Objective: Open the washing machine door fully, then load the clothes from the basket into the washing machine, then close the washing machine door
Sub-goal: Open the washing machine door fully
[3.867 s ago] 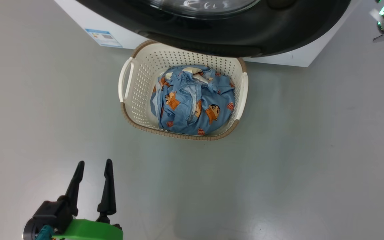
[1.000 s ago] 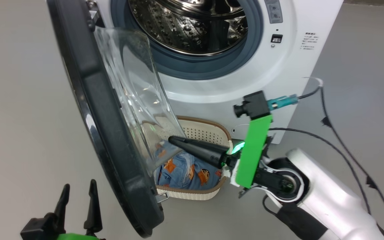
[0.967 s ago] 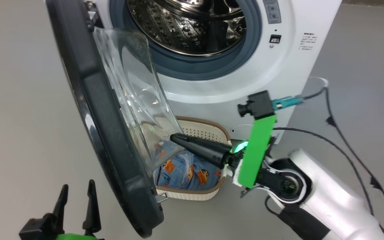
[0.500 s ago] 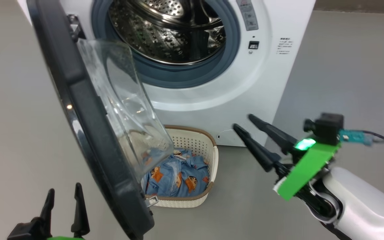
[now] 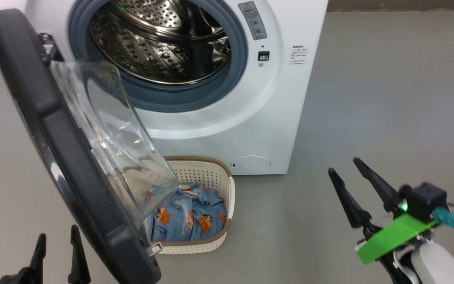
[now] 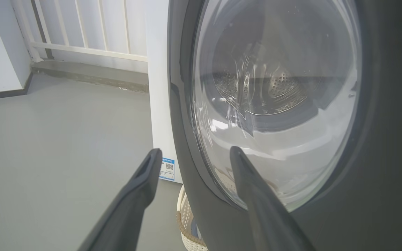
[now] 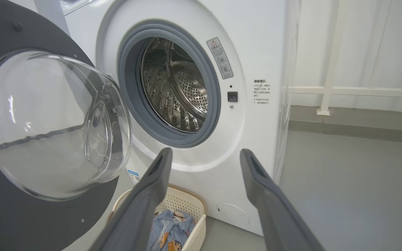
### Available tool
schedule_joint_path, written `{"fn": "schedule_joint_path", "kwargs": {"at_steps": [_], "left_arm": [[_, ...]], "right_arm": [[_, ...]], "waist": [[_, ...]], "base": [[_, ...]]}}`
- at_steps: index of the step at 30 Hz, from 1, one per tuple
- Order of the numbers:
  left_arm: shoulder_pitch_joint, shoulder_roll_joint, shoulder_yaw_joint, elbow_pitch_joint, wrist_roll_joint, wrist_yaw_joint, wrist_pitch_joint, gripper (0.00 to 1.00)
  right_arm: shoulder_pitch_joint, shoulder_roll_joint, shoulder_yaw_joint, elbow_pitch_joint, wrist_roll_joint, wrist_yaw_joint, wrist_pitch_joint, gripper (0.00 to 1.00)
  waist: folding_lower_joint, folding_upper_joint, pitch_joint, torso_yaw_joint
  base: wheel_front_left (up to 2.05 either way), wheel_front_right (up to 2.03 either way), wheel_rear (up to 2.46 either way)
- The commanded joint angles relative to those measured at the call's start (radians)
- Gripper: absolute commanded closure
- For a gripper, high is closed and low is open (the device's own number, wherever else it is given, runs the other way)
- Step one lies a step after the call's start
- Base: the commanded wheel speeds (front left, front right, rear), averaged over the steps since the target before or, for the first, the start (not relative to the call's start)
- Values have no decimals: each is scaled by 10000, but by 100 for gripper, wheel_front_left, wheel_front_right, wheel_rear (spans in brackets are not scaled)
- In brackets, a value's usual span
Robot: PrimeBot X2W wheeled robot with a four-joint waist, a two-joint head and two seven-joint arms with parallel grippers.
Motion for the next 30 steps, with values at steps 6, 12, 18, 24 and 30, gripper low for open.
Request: {"fn": "schedule_joint_path", "kwargs": {"at_steps": [6,12,18,24,30], "left_arm": [[-252,141,439,-183,160,-105,-65,0],[-244,141,433,-160,247,-163,-65,0],[-202,141,350,-128,308,-216,-65,0],[-137,141,247,-89,276,-244,-65,0],[-46,141,205,-119,183,-177,-65,0]], "right_arm": [[1600,1210,-2019,-1004,-1790,19,-119,0],[2616,2119,-3362,-1557,-2686,19,-119,0],[3023,2406,-3898,-1801,-3288,19,-119,0],[3426,2637,-4614,-1924,-3810,19,-120,0],[3704,2941,-5251,-2041,-4119,19,-120,0]], "waist": [[0,0,20,-191],[0,0,53,-195],[0,0,28,-142],[0,0,-52,89],[0,0,-70,210]], "base": [[0,0,0],[0,0,0],[0,0,0],[0,0,0],[0,0,0]]}}
